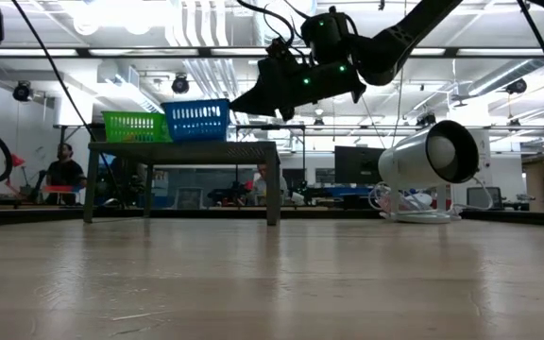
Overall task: Pick & Place Office Desk Supplies
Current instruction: Put the blue bin on the shelf
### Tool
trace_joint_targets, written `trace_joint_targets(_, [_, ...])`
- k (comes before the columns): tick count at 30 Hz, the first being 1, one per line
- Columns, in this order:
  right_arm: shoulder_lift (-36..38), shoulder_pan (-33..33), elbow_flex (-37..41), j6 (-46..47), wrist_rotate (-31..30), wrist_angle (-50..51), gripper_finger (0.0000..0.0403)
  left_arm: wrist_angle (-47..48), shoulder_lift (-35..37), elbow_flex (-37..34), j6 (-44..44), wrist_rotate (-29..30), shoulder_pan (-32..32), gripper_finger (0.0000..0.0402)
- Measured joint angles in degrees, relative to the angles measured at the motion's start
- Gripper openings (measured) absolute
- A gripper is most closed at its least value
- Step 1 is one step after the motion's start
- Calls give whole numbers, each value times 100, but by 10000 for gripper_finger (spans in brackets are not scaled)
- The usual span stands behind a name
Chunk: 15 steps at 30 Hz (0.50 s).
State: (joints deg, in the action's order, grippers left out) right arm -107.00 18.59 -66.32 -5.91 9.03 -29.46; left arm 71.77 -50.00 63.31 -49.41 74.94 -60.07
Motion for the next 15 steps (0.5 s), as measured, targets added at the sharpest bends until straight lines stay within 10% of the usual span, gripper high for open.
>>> trace_joint_targets(15, [505,-33,-2,255,-480,1527,86,1,-1,0,0,0,0,152])
